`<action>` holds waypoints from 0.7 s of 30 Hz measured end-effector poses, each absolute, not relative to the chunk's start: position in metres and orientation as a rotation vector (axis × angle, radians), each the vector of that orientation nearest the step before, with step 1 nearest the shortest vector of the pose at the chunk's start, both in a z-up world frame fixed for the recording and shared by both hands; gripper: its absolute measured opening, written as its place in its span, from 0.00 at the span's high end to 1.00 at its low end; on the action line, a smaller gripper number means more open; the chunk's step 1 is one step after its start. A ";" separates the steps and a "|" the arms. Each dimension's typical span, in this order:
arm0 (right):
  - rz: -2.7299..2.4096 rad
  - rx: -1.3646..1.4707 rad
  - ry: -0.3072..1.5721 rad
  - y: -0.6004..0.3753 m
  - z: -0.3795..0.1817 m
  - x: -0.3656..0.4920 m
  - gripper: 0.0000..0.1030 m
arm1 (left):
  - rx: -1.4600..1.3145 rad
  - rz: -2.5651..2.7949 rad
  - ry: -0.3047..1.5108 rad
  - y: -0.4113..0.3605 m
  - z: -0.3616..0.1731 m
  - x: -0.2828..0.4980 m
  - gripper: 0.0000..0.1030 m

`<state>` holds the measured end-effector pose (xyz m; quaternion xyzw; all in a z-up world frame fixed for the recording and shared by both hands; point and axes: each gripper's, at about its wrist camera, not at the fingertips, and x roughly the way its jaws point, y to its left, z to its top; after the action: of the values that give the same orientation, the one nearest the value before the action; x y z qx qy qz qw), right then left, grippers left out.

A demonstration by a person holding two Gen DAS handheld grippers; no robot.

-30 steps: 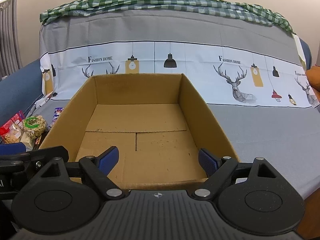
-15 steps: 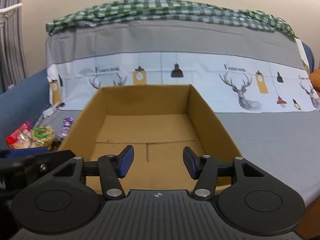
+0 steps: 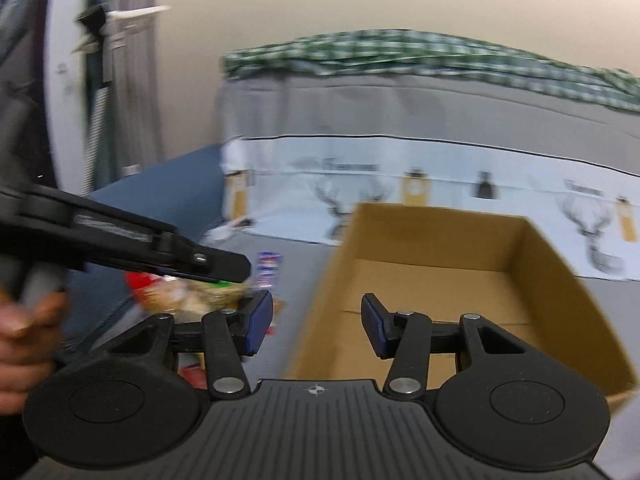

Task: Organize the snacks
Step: 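Move both tools from the cardboard box toward the snack pile, then grasp the red wrapped snack bar with the right tool while the left tool grasps the yellow bar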

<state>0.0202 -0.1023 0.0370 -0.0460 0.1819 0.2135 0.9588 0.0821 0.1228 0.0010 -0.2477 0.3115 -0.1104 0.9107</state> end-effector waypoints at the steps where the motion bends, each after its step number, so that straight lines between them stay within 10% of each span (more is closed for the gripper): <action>1: 0.457 -0.089 0.375 -0.096 0.034 0.020 0.50 | -0.581 -0.206 0.651 0.137 -0.013 0.081 0.67; 8: 0.644 -0.138 0.438 -0.046 -0.002 0.019 0.50 | -1.103 -0.161 0.650 0.209 -0.062 0.081 0.55; 21: 0.664 -0.253 0.624 -0.005 -0.063 0.062 0.44 | -1.008 0.043 0.841 0.206 -0.078 0.096 0.27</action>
<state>0.0621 -0.0052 -0.0632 -0.1220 0.3003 0.3197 0.8904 0.0959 0.2059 -0.0783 -0.4685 0.3909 0.0199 0.7920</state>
